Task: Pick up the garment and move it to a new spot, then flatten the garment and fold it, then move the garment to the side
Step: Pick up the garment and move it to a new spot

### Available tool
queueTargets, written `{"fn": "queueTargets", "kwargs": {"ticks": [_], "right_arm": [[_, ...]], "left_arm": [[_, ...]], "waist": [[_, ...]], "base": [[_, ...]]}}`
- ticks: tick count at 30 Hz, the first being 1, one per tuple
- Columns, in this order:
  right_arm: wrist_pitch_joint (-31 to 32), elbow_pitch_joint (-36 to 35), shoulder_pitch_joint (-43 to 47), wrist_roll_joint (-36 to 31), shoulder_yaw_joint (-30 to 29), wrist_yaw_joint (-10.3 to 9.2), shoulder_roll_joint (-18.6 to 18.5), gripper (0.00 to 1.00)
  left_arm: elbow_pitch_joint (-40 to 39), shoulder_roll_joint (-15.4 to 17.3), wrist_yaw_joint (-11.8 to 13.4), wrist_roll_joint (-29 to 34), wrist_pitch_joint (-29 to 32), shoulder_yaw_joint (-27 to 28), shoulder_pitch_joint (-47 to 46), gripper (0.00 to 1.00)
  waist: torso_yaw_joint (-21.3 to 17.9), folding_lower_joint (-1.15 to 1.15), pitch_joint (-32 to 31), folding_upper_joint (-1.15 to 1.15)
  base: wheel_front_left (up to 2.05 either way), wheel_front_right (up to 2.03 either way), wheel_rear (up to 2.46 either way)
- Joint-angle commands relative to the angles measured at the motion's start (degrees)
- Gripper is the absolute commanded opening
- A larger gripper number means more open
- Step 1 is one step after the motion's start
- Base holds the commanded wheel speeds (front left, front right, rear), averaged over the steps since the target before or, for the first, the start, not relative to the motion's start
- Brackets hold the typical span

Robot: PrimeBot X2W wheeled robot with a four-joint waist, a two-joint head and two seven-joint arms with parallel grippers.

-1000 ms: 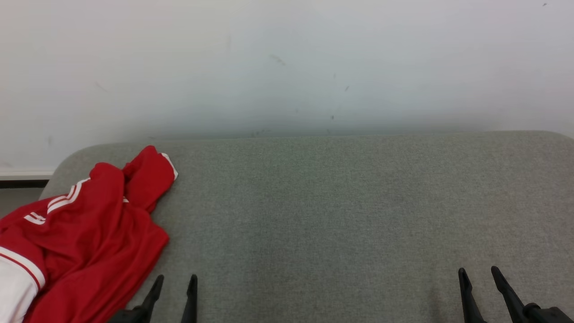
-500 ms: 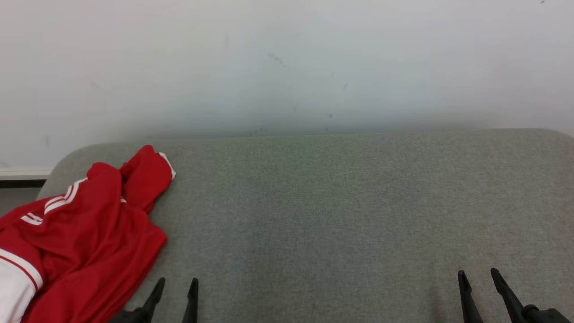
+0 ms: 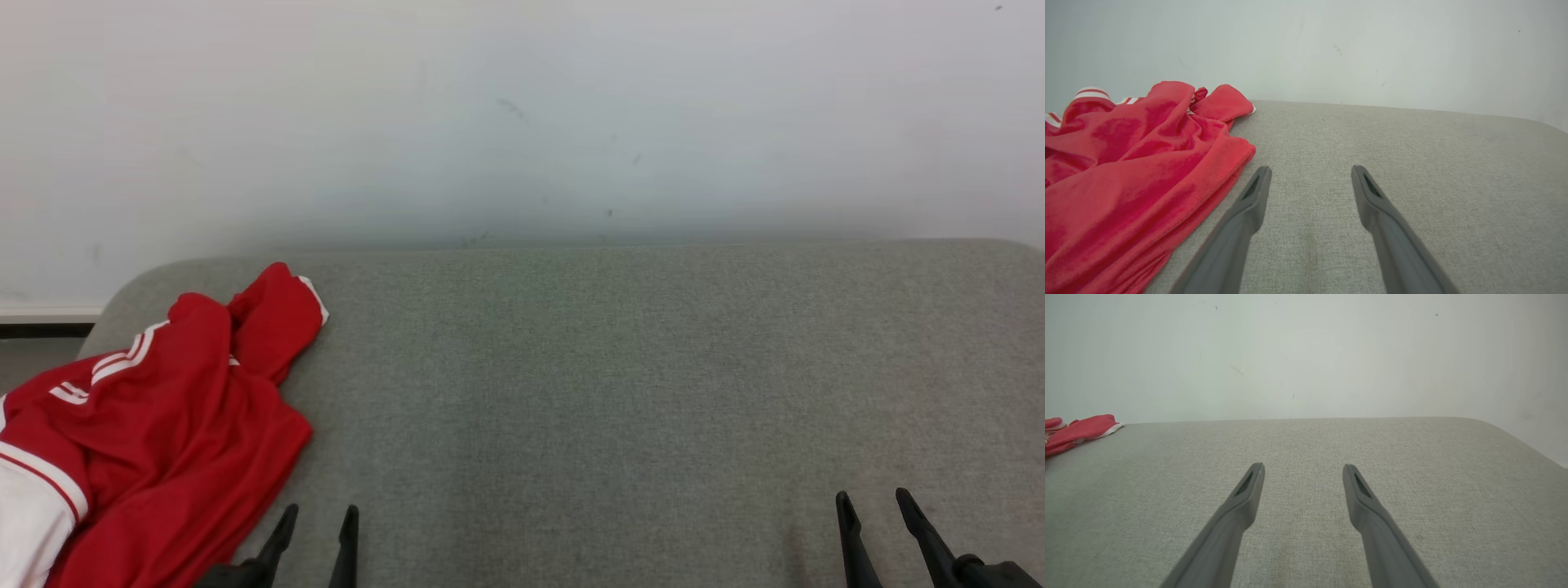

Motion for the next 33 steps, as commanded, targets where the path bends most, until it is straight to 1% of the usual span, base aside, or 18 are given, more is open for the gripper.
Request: {"fn": "queueTargets", "kwargs": {"ticks": [1,5,8,18,22,27,33], "right_arm": [[-0.20,-0.07,0.03,0.56,-0.20,-0.12,-0.36,1.00],[-0.20,0.06,0.59,0.50,-0.16,-0.12,-0.31,1.00],[-0.20,0.24,1.11,0.65,-0.06,-0.12,-0.26,1.00],[-0.19,1.05,1.86,0.99,1.30,-0.12,0.38,1.00],[-0.11,1.56,1.73,1.00,2.32,-0.12,0.66,1.00],[-0.10,1.78,1.34,1.09,3.22,-0.12,0.99,1.00],[-0.10,1.69,1.38,0.95,3.57,-0.12,1.19,1.00]], "left_arm": [[0.19,0.14,-0.17,0.45,-0.06,0.15,-0.58,1.00],[0.45,0.16,-0.43,0.46,-0.06,0.36,-0.59,1.00],[0.73,0.14,-0.55,0.57,-0.06,0.60,-0.73,1.00],[1.93,0.74,-1.23,1.17,-0.05,1.29,0.66,1.00],[1.68,1.00,-1.25,1.19,-0.05,1.97,1.57,1.00],[1.20,1.07,-1.36,1.26,-0.05,2.53,2.47,1.00],[0.85,0.99,-1.47,1.22,-0.05,3.05,2.75,1.00]], "waist": [[0.26,0.00,0.02,0.00],[1.84,0.00,-0.17,0.00],[3.94,0.00,-0.55,0.00],[14.50,0.00,-2.47,0.00],[17.70,0.00,-3.11,0.00],[19.79,0.00,-3.51,0.00],[20.27,0.00,-3.56,0.00]], "base": [[0.00,0.00,0.00],[0.00,0.00,0.00],[0.00,0.00,0.00],[0.00,0.00,0.00],[0.00,0.00,0.00],[0.00,0.00,0.00],[0.00,0.00,0.00]]}}
